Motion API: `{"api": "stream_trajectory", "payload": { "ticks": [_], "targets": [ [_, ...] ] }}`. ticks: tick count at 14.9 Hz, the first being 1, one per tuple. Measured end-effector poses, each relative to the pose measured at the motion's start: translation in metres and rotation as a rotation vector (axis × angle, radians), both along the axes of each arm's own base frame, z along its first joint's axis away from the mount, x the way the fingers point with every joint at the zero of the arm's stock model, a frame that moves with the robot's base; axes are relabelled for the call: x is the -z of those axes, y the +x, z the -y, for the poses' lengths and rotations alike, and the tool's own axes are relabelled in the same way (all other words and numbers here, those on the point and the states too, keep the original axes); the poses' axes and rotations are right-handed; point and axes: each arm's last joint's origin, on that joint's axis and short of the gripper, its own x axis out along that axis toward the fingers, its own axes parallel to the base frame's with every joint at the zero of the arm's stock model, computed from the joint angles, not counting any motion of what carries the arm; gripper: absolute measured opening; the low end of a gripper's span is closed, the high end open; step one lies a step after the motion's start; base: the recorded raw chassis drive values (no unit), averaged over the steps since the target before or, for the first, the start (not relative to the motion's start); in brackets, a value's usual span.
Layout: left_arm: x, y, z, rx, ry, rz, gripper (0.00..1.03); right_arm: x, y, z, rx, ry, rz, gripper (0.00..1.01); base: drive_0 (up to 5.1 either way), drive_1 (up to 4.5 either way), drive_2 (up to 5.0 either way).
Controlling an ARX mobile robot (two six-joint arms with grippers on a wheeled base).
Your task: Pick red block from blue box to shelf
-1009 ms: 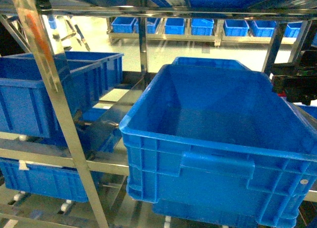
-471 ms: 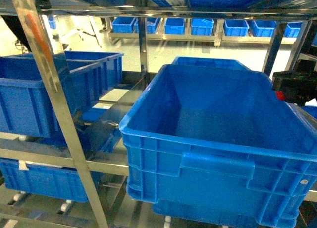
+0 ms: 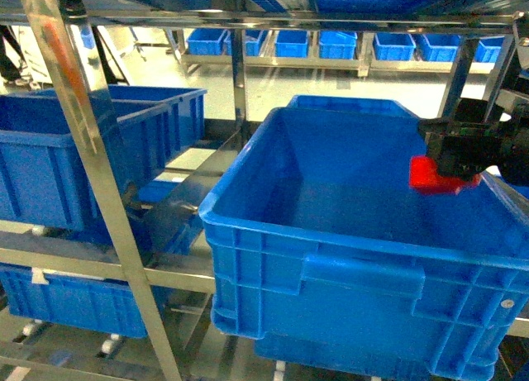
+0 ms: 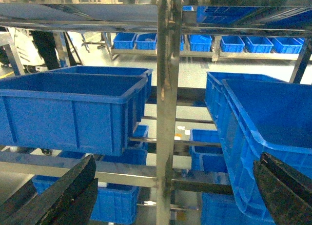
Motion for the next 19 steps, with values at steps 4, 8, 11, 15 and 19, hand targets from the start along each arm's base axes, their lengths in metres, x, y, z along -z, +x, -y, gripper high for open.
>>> {"api": "stream_trajectory", "payload": {
  "ticks": [4,8,11,15,19],
  "targets": [
    [0.0,0.0,0.0,0.0,0.0,0.0,0.98,-0.004,-0.014,0.003,-0.01,0.013,0.008,1.0,0.0,0.0,0.0],
    [0.0,0.0,0.0,0.0,0.0,0.0,0.98,-0.036,-0.083,0.044,0.057,0.052,0.049,0.98,0.0,0.0,0.0],
    [0.0,0.0,0.0,0.0,0.0,0.0,0.98,-0.048,-0.125,0.067,0.183,0.011,0.115,0.98,0.0,0.0,0.0],
    [0.0,0.0,0.0,0.001,0.0,0.0,0.98,-0.055,-0.159,0.081,0.329,-0.106,0.208,0.82,0.0,0.0,0.0],
    [0.0,0.0,0.0,-0.001,0.0,0.0,0.98,-0.041,-0.22,0.06,0.299,-0.148,0.225,0.29,0.0,0.0,0.0]
  ]
}}
